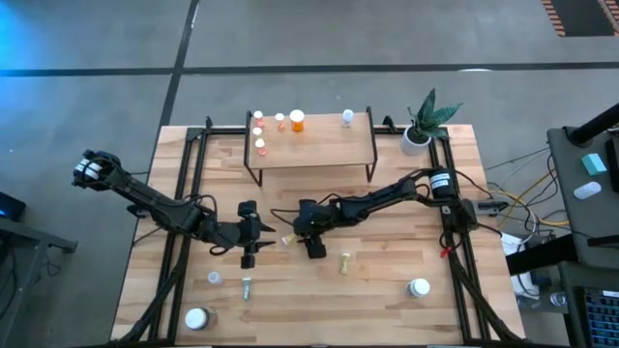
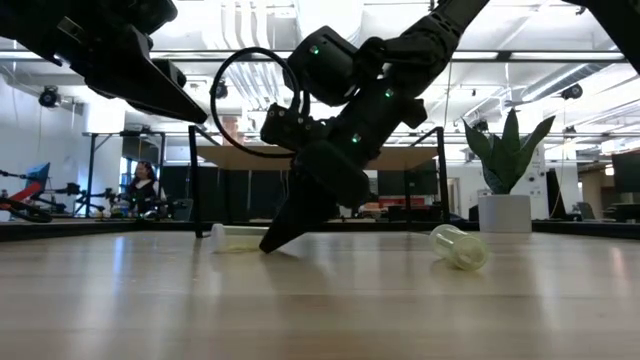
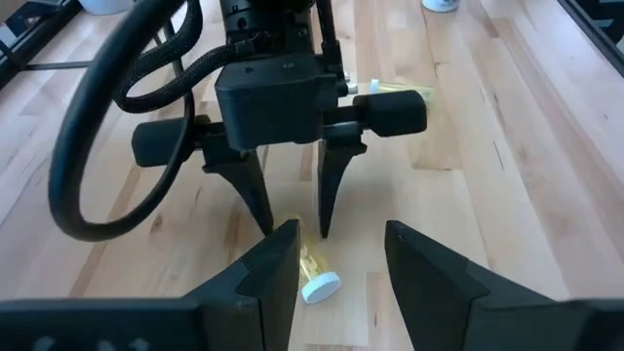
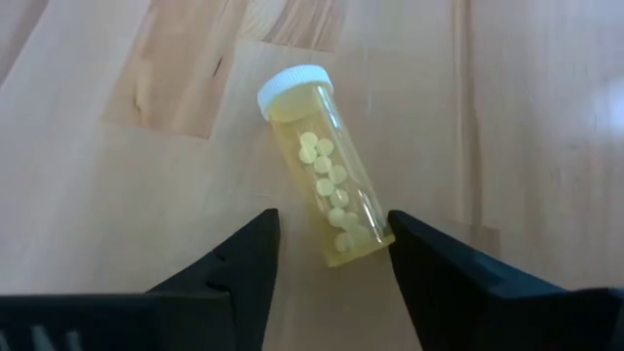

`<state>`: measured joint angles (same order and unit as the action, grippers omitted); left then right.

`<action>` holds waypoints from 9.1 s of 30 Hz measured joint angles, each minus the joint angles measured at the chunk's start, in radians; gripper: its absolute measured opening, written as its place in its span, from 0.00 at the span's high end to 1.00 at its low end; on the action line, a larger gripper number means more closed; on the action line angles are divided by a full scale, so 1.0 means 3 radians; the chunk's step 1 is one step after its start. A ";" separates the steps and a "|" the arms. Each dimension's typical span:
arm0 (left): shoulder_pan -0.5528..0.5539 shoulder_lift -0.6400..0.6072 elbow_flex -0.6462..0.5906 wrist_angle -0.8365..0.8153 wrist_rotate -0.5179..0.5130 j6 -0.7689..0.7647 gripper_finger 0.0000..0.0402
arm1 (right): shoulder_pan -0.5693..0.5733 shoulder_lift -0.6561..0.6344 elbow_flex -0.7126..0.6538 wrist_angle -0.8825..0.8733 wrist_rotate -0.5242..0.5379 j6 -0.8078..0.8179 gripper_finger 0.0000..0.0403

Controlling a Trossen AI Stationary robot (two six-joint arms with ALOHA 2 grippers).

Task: Pick and place medicine bottles onto shelf by color
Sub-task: Put the left yellow pill bottle on the shelf

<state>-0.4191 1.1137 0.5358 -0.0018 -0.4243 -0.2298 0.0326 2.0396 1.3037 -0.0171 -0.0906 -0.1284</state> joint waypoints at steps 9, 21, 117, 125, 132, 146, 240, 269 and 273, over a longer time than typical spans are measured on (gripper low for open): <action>0.0000 0.0000 -0.0006 0.0130 -0.0002 0.0004 0.66 | -0.0004 -0.0002 -0.0001 0.0001 0.0013 0.0015 0.69; 0.0000 -0.0009 0.0070 0.0234 -0.0002 0.0110 0.66 | -0.0039 -0.0069 -0.0011 -0.0052 0.0055 0.0079 0.73; -0.0001 0.0856 0.1888 -0.1396 0.0005 0.2369 0.41 | -0.0038 -0.1165 -0.1249 0.2273 -0.1307 0.1325 0.74; -0.0025 0.0843 0.1873 -0.1457 0.0006 0.2360 0.47 | -0.0039 -0.1165 -0.1249 0.2271 -0.1306 0.1336 0.74; -0.0024 0.0843 0.1864 -0.1463 0.0004 0.2357 0.58 | -0.0039 -0.1165 -0.1249 0.2273 -0.1306 0.1353 0.73; -0.0022 0.0844 0.1857 -0.1449 -0.0098 0.2352 0.67 | -0.0039 -0.1166 -0.1249 0.2296 -0.1305 0.1391 0.73; 0.0140 0.0689 0.2002 -0.2023 -0.0178 0.2003 0.75 | -0.0083 -0.1755 -0.1246 0.1090 -0.0747 0.0938 0.53; 0.2373 0.0631 0.3018 -0.3106 0.1142 0.1745 0.75 | -0.0081 -0.2209 -0.1249 0.0519 -0.0510 0.0771 0.53; 0.2589 0.0751 0.3157 -0.3203 0.1248 0.1807 0.75 | -0.0081 -0.2209 -0.1249 0.0517 -0.0504 0.0772 0.53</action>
<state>0.3575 1.3389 1.4828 -0.9628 -0.0500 0.3124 0.0082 1.3769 0.9291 0.1379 -0.2417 0.1032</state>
